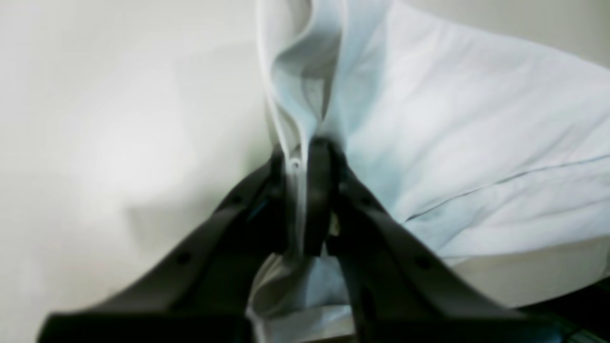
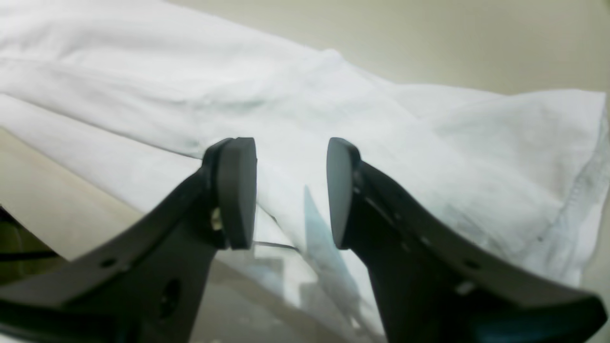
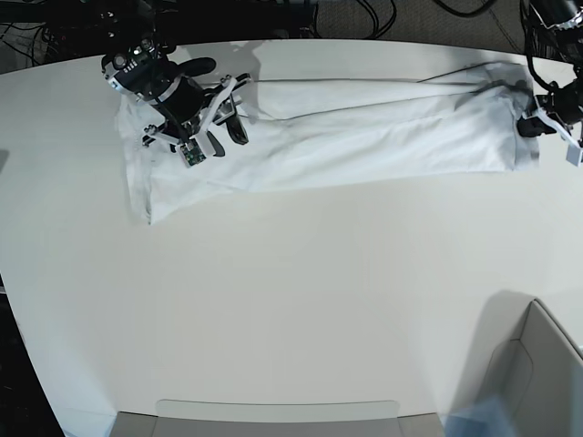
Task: Fold the T-shirt properly
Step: 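Move the left gripper along the strip toward the right gripper, folding it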
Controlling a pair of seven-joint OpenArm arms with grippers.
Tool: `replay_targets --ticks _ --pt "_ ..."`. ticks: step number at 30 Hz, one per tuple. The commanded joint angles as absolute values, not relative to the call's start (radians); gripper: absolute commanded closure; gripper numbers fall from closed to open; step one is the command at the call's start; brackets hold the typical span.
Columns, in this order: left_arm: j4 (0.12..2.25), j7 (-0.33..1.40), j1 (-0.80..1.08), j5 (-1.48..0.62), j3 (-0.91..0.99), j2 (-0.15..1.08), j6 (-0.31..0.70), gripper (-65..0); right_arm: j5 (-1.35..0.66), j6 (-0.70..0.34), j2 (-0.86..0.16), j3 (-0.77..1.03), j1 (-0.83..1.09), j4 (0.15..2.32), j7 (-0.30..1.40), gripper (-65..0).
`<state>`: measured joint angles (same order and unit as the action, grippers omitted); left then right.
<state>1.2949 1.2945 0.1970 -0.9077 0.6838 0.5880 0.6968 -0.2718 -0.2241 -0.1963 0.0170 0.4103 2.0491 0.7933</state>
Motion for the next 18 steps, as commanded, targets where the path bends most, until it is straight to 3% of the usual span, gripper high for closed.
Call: replay_targets --ticks 1,5,10,18 --pt "1.317 1.271 0.17 -0.931 0.705 0.631 0.698 0.0 -0.28 -0.225 -0.194 0.035 0.407 2.066 0.771 -24.7" --pt "1.44 1.317 0.166 -0.932 0.739 0.618 0.698 0.0 -0.282 -0.226 -0.14 0.101 0.403 2.066 0.771 -24.7" --pt "1.719 1.328 0.17 -0.826 0.731 0.501 0.698 0.0 -0.282 -0.226 -0.133 0.134 0.4 2.066 0.771 -24.7" --pt "1.908 1.319 0.208 -0.584 0.51 0.335 0.698 0.0 -0.282 -0.226 -0.14 0.137 0.406 2.066 0.771 -24.7"
